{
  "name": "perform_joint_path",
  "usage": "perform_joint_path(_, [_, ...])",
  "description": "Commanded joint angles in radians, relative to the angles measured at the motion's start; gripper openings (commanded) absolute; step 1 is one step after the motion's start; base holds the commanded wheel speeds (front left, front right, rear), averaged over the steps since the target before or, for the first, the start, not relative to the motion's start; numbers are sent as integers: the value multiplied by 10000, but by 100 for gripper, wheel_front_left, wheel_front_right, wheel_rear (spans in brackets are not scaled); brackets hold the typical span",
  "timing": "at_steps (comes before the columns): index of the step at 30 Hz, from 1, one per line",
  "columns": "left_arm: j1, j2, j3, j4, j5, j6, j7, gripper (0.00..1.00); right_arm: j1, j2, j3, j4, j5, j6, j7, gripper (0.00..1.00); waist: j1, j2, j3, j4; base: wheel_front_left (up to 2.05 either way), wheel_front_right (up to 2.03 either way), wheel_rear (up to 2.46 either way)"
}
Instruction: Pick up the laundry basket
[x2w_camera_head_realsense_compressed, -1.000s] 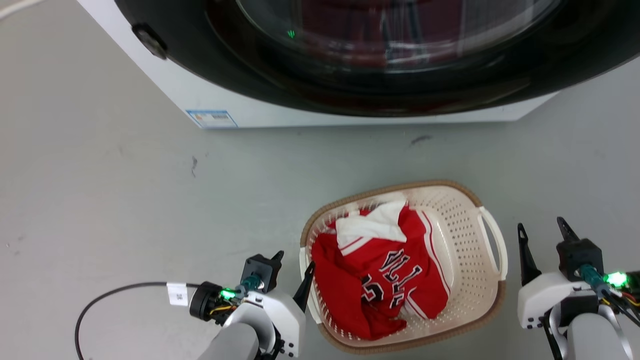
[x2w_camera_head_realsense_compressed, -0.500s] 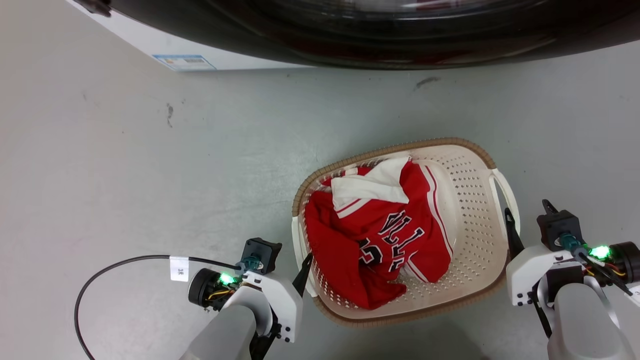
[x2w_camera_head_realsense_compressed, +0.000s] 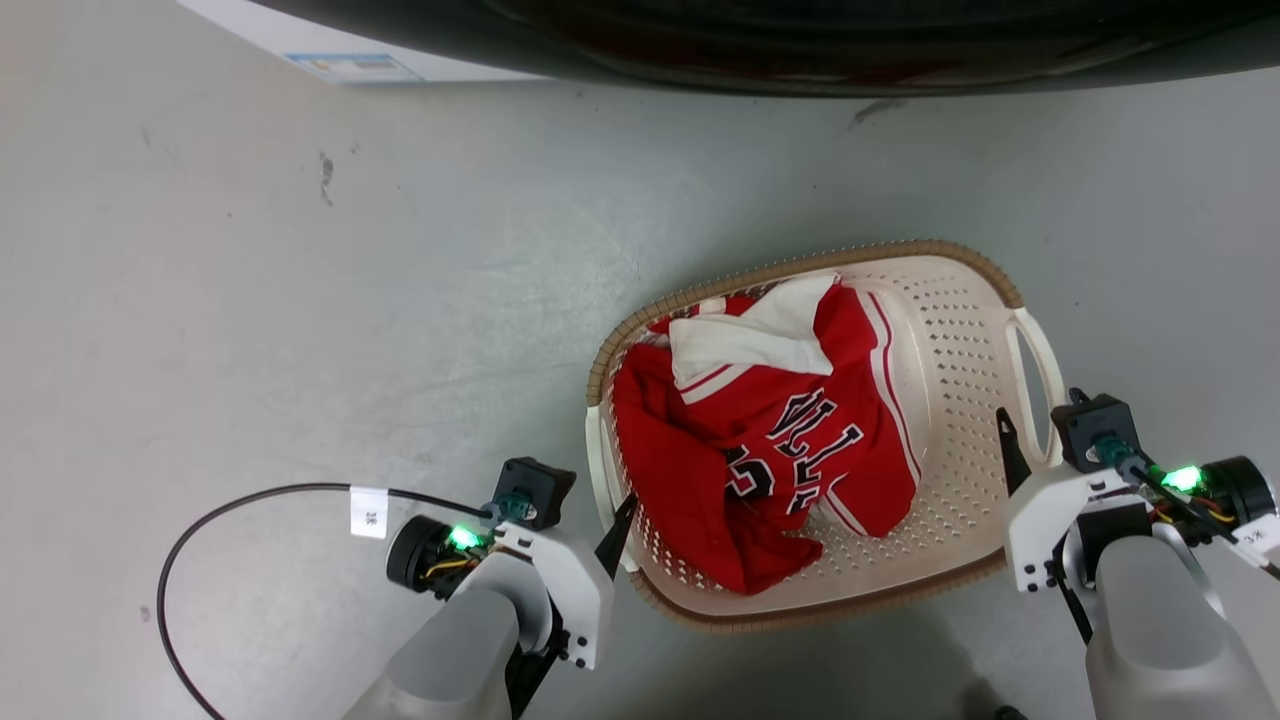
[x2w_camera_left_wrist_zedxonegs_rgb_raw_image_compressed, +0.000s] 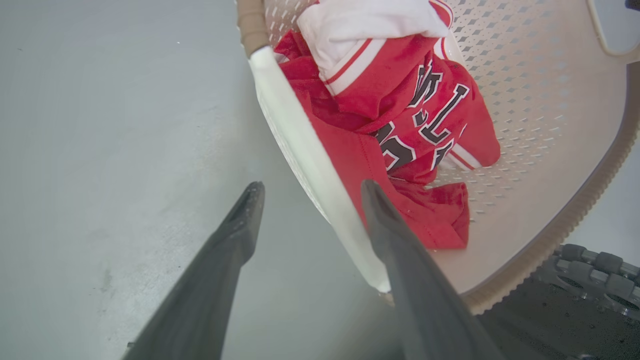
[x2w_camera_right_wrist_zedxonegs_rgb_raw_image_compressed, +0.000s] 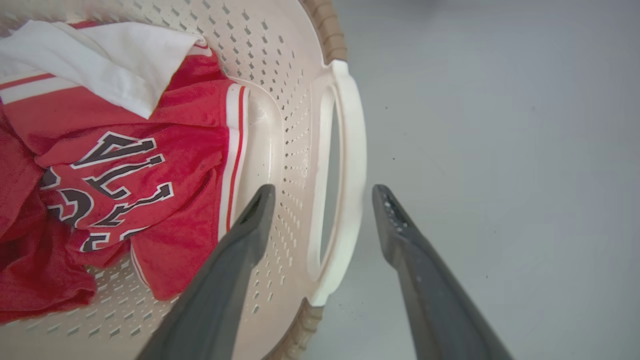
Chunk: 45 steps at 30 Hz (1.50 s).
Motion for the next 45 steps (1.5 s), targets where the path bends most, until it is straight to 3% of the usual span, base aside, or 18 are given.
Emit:
perform_joint_path(1, [-185,25,-73,14,-43,16,-25,100,-262,-25,-101,156,-125,-10,-23,100,-1,1,191,22,0,0,0])
perform_joint_path(14, [-612,30,-525,-126,-285,138,-22,100,-1140,-171,-974,1025,-995,-10,-24,100,-1,1,790,153,0,0,0])
perform_joint_path(15, [-645,31,-558,-124,-286,128,-22,65,-1180,-173,-1017,1054,-1029,-10,-23,26,-1,1,805,155,0,0,0])
perform_joint_path(16, [-678,31,-575,-150,-299,121,-22,0,-1208,-174,-1025,1140,-1078,-10,-23,0,-1,1,816,158,0,0,0])
perform_joint_path(28, [-678,37,-801,49,-496,65,-3,0,-1125,-116,-1108,1466,-1240,-29,-20,0,-1,1,459,120,0,0,0])
perform_joint_path(45, [-63,27,-641,508,-1109,228,-28,0,-245,-64,-771,2044,-1316,-43,-12,0,-1,1,-1754,146,0,0,0])
